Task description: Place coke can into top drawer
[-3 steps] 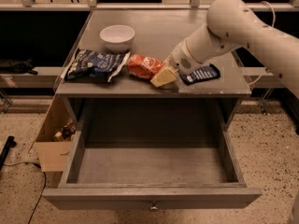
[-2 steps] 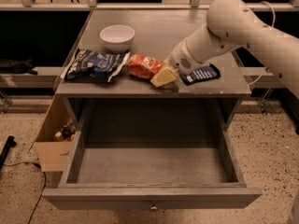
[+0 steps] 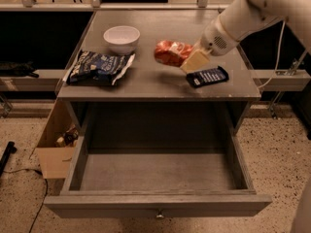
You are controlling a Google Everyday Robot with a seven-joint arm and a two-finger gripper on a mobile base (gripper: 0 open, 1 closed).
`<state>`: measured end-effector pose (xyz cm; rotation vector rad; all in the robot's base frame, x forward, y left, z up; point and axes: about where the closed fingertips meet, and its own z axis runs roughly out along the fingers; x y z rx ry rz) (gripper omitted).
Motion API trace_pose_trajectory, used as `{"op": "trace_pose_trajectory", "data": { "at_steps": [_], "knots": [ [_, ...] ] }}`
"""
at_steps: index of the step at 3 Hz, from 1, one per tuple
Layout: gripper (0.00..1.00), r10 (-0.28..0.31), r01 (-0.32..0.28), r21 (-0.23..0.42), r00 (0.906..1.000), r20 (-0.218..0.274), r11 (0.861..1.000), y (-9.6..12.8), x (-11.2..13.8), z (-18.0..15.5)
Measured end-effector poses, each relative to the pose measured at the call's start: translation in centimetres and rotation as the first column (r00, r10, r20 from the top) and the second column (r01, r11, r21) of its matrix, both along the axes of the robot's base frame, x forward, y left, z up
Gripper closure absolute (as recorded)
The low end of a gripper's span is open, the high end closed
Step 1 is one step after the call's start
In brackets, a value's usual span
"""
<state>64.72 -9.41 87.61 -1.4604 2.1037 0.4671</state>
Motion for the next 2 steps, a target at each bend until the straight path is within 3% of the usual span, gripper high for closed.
{"op": "trace_pose_trajectory", "data": {
  "at_steps": [1,2],
  "knots": [
    [1.00,-0.035,0.035,-0.016,0.9993,0.016,0.999,-4.4,-1.0,2.8],
    [1.00,-0.062,0.060,0.018,0.9868,0.149,0.998,-8.2,-5.1,8.8]
  ]
}}
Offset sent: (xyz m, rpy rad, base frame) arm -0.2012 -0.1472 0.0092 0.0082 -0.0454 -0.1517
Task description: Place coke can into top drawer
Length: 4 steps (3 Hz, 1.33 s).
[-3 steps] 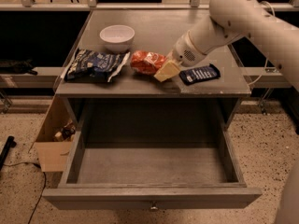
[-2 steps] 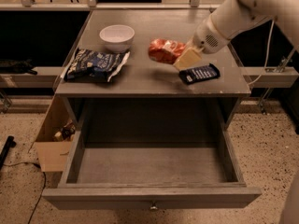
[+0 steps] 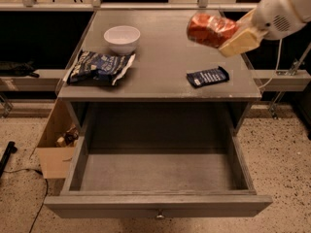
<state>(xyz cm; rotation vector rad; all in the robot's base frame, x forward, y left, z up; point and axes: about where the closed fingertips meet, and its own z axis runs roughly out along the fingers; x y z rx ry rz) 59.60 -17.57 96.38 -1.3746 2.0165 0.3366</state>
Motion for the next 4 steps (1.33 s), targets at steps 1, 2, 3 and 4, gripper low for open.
{"op": "trace_pose_trajectory", "data": {
  "at_steps": [1,2,3,4],
  "knots": [
    [1.00,0.001,-0.009,0.068,0.9927,0.121,0.998,1.1,-6.2,3.5],
    [1.00,0.027,-0.047,0.116,0.9854,0.168,0.992,2.7,-12.4,3.2],
    [1.00,-0.014,0.000,0.127,0.9939,0.110,0.992,0.4,-16.1,-0.6],
    [1.00,-0.017,0.004,0.126,0.9941,0.107,0.992,0.3,-16.1,-0.7]
  ]
}}
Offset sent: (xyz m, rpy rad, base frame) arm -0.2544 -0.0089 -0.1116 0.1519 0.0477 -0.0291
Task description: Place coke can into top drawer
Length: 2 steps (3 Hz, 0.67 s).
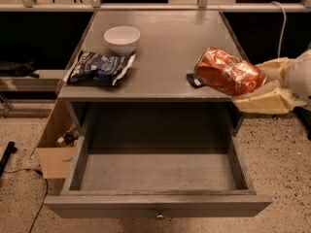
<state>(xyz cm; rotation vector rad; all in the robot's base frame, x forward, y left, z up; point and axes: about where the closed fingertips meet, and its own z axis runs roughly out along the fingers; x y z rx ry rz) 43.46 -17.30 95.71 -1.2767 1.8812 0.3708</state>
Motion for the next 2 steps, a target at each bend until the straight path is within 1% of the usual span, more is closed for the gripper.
{"op": "trace_pose_trajectory", "data": {
  "at_steps": [1,2],
  "knots": [
    [1.00,0.002,-0.002,0.002,0.9996,-0.027,1.000,1.3,0.1,-1.8],
    [1.00,-0.010,0.012,0.020,0.9971,-0.075,1.000,2.7,-0.7,-5.0]
  ]
}}
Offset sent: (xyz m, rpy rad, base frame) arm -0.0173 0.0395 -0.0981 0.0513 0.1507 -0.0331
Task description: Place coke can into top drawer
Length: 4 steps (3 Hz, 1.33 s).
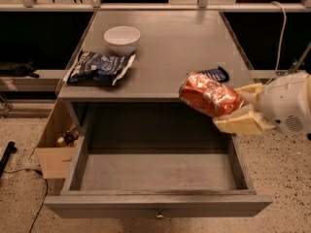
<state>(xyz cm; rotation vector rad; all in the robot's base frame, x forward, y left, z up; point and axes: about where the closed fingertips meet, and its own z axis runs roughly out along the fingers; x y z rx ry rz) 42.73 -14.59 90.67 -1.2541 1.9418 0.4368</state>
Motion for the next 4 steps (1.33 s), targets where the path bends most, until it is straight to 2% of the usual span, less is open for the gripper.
{"op": "trace_pose_trajectory", "data": {
  "at_steps": [2,3,4],
  "knots": [
    [1.00,-0.015,0.017,0.029,0.9973,-0.072,0.999,3.2,-0.2,-6.3],
    [1.00,-0.014,0.016,0.028,0.9973,-0.072,0.999,3.2,-0.2,-6.3],
    [1.00,-0.027,0.028,0.011,0.9965,-0.080,1.000,3.9,1.1,-7.8]
  ]
}}
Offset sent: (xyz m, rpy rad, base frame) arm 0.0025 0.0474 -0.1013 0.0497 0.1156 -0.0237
